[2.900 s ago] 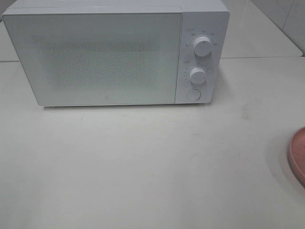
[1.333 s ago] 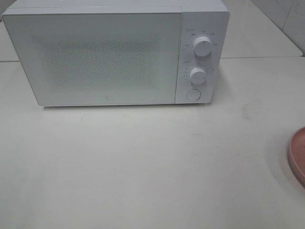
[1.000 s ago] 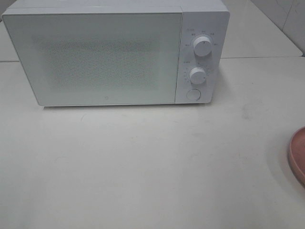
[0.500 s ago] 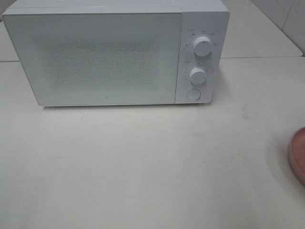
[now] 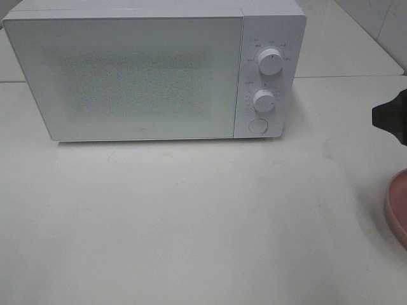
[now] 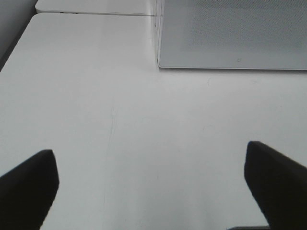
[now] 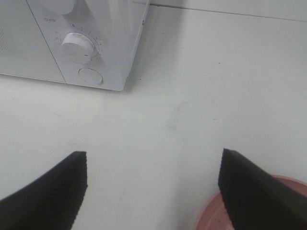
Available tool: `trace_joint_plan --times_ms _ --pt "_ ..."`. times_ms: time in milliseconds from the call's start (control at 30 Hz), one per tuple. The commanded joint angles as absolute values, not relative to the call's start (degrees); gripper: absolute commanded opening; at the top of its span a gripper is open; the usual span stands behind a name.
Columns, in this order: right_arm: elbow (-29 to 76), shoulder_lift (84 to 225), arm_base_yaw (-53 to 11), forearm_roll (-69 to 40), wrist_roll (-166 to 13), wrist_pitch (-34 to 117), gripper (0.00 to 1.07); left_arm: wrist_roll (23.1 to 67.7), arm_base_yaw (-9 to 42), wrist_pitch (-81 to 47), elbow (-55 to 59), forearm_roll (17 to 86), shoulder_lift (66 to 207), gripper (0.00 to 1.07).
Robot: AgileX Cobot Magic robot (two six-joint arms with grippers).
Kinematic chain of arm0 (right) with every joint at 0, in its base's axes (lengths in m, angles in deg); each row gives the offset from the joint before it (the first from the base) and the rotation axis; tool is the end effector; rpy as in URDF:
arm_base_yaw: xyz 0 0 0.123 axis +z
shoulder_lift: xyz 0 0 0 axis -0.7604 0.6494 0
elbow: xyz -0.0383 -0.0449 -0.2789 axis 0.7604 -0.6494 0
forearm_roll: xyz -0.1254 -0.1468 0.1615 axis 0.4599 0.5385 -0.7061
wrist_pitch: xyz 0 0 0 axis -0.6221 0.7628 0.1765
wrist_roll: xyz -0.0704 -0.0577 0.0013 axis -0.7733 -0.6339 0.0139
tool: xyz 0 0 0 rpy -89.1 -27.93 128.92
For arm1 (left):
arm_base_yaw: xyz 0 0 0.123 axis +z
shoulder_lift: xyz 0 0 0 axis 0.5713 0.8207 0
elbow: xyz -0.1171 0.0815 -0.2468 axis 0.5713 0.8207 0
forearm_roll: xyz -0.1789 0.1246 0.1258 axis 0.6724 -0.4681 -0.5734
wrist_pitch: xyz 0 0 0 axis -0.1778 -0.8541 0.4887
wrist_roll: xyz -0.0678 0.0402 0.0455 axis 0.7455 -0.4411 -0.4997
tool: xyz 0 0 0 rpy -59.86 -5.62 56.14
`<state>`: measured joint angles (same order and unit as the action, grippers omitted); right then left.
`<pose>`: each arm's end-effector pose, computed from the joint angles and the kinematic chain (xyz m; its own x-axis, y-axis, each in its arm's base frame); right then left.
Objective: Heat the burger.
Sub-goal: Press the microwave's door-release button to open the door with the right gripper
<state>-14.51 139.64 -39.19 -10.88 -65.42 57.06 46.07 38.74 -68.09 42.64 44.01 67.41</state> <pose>0.1837 0.0322 0.2656 -0.5168 -0.0349 -0.8554 -0.1383 0.9894 0.0432 -0.0083 -0.0108 0.2808 -0.4497 -0.0375 -0.8924 0.0305 0.9979 -0.0573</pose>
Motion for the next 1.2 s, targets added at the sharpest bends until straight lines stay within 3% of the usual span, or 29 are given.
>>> trace_joint_plan --times_ms 33,933,1200 --pt "-14.45 141.07 -39.30 -10.66 -65.13 54.37 0.75 46.07 38.85 -67.34 42.76 44.19 66.38 0.98" --pt "-14.51 155.40 -39.30 -10.66 -65.13 21.99 0.75 46.07 38.85 -67.34 42.76 44.19 66.38 0.98" --pt "-21.27 159.87 -36.15 -16.38 -69.37 3.09 0.75 46.07 38.85 -67.34 42.76 44.19 66.38 0.98"
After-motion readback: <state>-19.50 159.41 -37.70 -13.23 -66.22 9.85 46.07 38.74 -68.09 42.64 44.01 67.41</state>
